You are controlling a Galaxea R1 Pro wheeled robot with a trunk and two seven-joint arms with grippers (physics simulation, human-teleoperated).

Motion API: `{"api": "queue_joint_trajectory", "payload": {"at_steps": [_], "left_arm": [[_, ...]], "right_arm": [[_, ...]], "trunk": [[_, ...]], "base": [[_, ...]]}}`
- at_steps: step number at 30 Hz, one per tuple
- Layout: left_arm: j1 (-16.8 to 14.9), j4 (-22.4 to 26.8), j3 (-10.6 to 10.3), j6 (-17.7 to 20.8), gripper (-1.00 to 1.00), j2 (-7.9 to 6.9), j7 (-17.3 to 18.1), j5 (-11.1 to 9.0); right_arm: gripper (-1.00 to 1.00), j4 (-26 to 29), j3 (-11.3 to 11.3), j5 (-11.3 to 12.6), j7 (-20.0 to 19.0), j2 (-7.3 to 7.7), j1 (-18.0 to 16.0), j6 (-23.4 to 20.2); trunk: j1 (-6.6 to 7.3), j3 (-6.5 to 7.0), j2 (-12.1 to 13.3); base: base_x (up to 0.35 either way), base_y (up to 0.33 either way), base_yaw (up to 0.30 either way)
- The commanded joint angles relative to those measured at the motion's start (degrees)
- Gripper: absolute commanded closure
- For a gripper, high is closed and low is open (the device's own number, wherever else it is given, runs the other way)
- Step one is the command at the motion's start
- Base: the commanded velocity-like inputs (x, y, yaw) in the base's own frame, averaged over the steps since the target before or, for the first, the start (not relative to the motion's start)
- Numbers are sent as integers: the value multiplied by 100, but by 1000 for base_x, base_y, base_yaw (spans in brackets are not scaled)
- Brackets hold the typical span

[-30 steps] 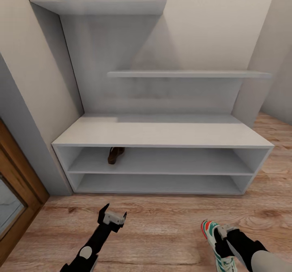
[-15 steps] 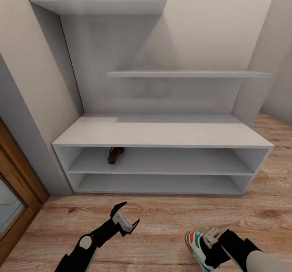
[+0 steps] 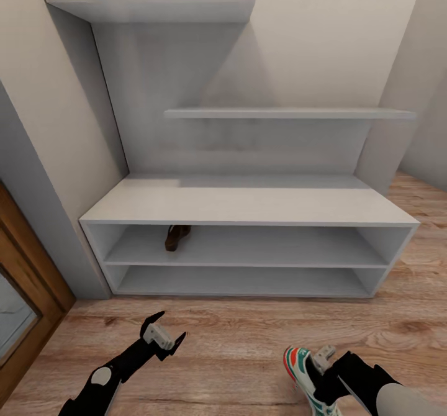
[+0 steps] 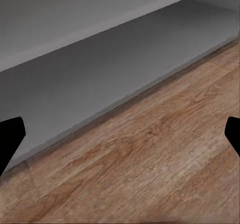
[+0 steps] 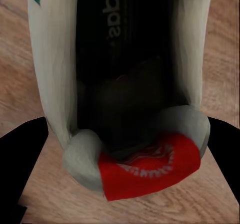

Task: Pick up the two gym shoes and the two sandals from the corridor floor and place them onto the hallstand (shoe rack) in the corridor, making sure they are on the rack and not on the floor. Arrange them so the two gym shoes are next to each other and the two sandals are next to each other.

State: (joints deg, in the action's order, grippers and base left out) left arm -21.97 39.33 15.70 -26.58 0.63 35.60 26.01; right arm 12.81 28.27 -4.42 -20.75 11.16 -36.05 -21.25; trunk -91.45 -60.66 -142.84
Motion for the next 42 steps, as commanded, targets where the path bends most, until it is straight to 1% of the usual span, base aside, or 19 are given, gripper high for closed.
{"api": "queue_joint_trajectory", "payload": {"at_steps": [1,3,8,10,11,14,15,17,20,22,24,26,29,31,33,34,37,38,42], "left_arm": [[0,-8,77,-2,-100,-7,0,3],[0,-21,181,-3,-100,-18,0,5],[0,-34,261,-3,-100,-27,41,15],[0,-37,204,1,-100,-23,119,39],[0,-41,138,3,-100,-20,191,70],[0,-31,-96,113,-100,-7,553,222],[-2,-6,-152,252,-100,6,690,266],[-9,116,-234,703,-100,32,928,330],[-24,495,-315,1498,-100,56,1172,382],[-39,801,-366,1856,-100,67,1348,398],[-50,1105,-471,2086,-100,76,1689,410],[-57,1398,-621,2238,-100,83,2208,418],[-64,1794,-776,2372,-100,83,3046,432],[-66,1984,-831,2418,-100,76,3429,438],[-68,2113,-864,2446,-100,67,3677,442],[-68,2164,-877,2455,-100,64,3766,442],[-69,2350,-902,2472,-100,55,3952,441],[-69,2350,-902,2472,-100,55,3952,441],[-70,2628,-914,2485,-100,48,4235,441]], "right_arm": [[100,-2,4,3,51,-4,0,23],[100,-4,10,3,178,-9,1,55],[100,-6,9,3,354,-9,1,89],[100,-6,7,4,389,-6,1,94],[100,-6,6,6,394,-5,1,96],[100,-5,4,4,299,1,-9,104],[100,-4,4,4,215,4,-23,106],[100,17,4,3,-20,11,-73,108],[100,125,3,0,-417,19,-230,110],[100,196,3,0,-672,25,-326,111],[100,276,3,1,-944,28,-397,111],[100,398,3,0,-1243,31,-447,112],[100,610,4,-8,-1684,38,-494,112],[100,704,6,-60,-1914,46,-512,112],[100,765,8,-197,-2076,52,-523,112],[100,786,8,-308,-2139,54,-527,112],[100,828,7,-799,-2320,58,-535,114],[100,828,7,-799,-2320,58,-535,114],[100,865,0,-1555,-2728,55,-540,118]], "trunk": [[0,0,0],[0,0,0],[0,0,0],[0,0,0],[0,0,0],[0,0,0],[0,0,0],[0,0,0],[0,0,0],[0,0,0],[0,0,0],[0,0,0],[0,0,0],[0,0,0],[0,0,0],[0,0,0],[0,0,0],[0,0,0],[0,0,0]], "base": [[0,0,0],[0,0,0],[0,0,0],[0,0,0],[0,0,0],[0,0,0],[0,0,0],[0,0,0],[0,0,0],[0,0,0],[0,0,0],[0,0,0],[0,0,0],[0,0,0],[0,0,0],[0,0,0],[0,0,0],[0,0,0],[0,0,0]]}}
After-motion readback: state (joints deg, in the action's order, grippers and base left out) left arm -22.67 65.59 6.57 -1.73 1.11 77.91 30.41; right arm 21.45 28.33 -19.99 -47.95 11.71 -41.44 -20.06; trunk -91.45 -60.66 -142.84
